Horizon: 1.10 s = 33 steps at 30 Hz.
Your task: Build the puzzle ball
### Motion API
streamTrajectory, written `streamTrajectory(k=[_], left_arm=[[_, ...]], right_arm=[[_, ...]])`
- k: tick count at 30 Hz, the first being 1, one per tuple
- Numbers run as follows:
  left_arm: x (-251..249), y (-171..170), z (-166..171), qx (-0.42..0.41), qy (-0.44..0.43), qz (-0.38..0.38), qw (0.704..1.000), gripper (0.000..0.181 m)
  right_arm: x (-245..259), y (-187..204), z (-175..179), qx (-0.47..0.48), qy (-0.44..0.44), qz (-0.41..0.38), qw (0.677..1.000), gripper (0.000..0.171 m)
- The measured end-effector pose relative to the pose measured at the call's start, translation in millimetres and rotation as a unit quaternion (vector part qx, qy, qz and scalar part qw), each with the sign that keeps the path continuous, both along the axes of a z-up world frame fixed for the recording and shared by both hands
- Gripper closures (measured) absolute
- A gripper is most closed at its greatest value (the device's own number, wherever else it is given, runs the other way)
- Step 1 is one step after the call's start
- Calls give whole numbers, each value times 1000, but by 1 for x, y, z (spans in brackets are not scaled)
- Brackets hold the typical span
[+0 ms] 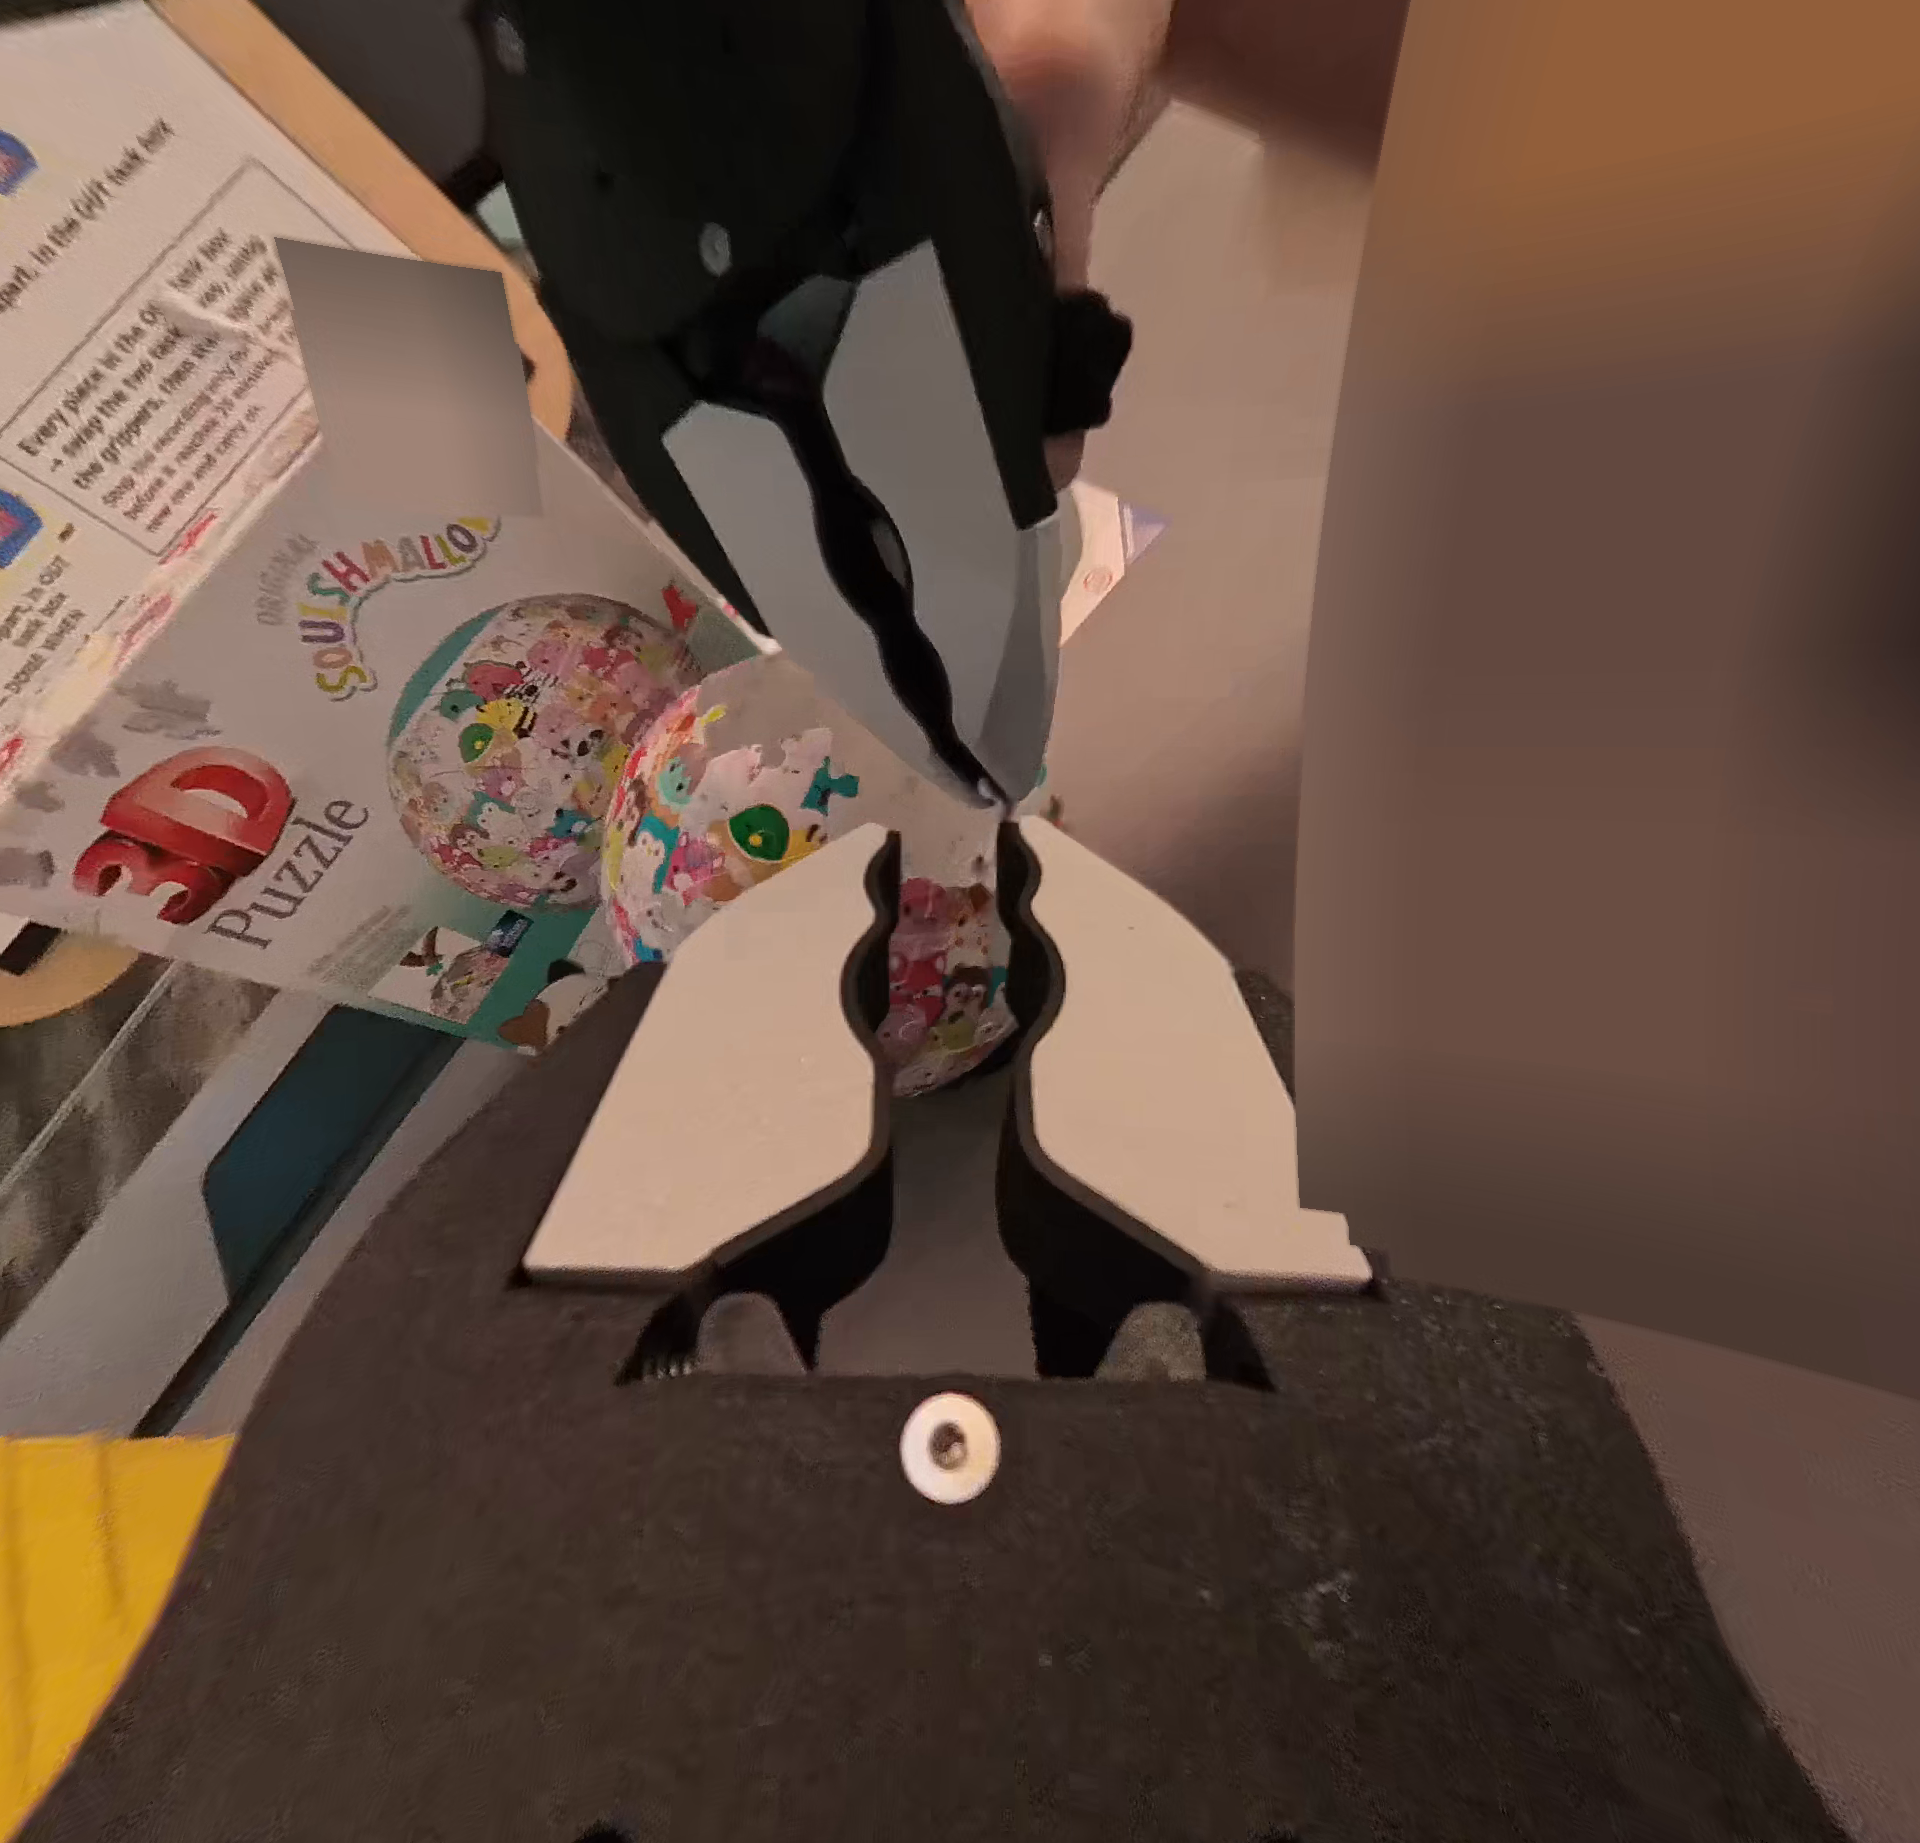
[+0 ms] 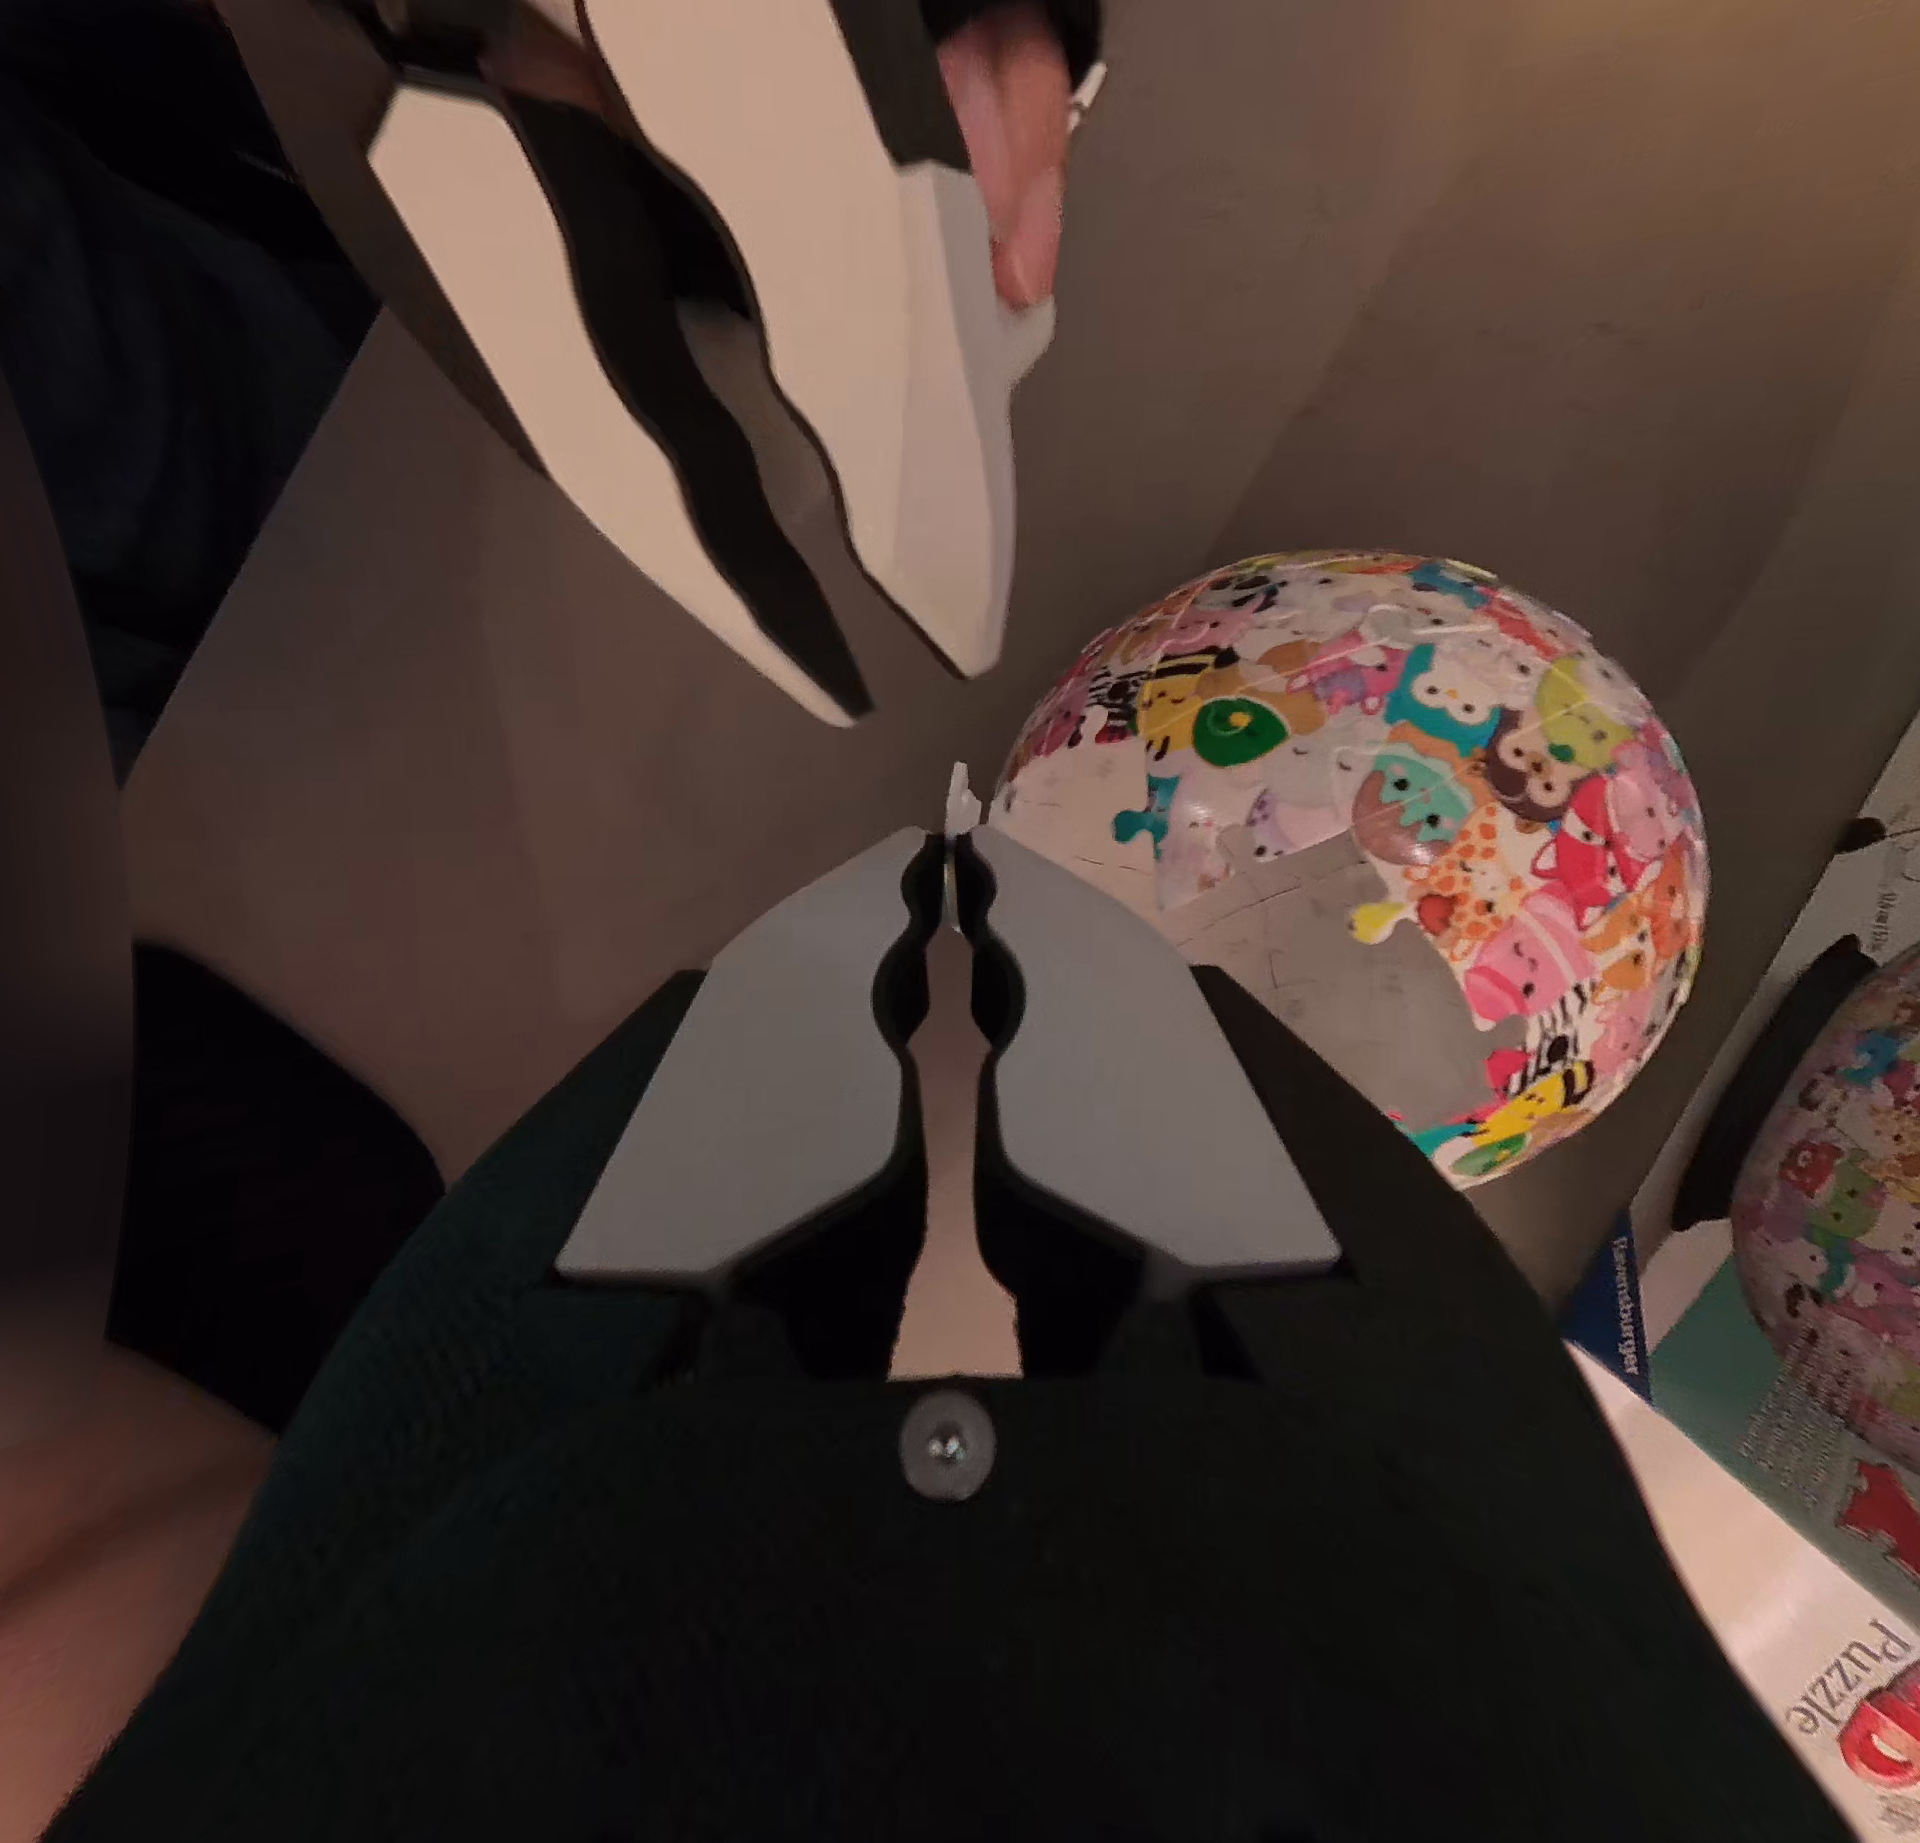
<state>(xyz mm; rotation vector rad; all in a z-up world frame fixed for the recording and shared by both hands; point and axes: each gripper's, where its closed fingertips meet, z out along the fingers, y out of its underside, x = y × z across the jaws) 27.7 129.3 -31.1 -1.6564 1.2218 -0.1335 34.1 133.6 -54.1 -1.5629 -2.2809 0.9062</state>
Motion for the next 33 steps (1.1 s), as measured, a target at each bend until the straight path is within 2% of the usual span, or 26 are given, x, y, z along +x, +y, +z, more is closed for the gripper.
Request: streamTrajectory(k=[1,6,11,16,21,24,29,33], left_arm=[[1,3,-3,-8,13,-1,1000,164],[6,9,-18,-66,63,-17,996,167],[7,11,-18,-43,97,-17,994,163],[2,18,-18,10,110,26,994,146],[-11,27,-7,111,109,93,983,115],[-18,28,-5,157,112,120,974,103],[-24,32,-4,186,115,149,964,97],[-20,34,-7,190,135,146,961,102]], right_arm=[[0,0,0,-2,1,-1,1000,168],[-1,1,0,-11,4,-2,1000,168],[-1,2,0,3,12,5,1000,168],[-2,5,0,20,23,12,999,167],[-2,5,0,32,25,16,999,167],[-3,6,0,45,26,21,998,167],[-4,6,0,62,24,27,997,167],[-4,9,0,74,23,23,997,166]])
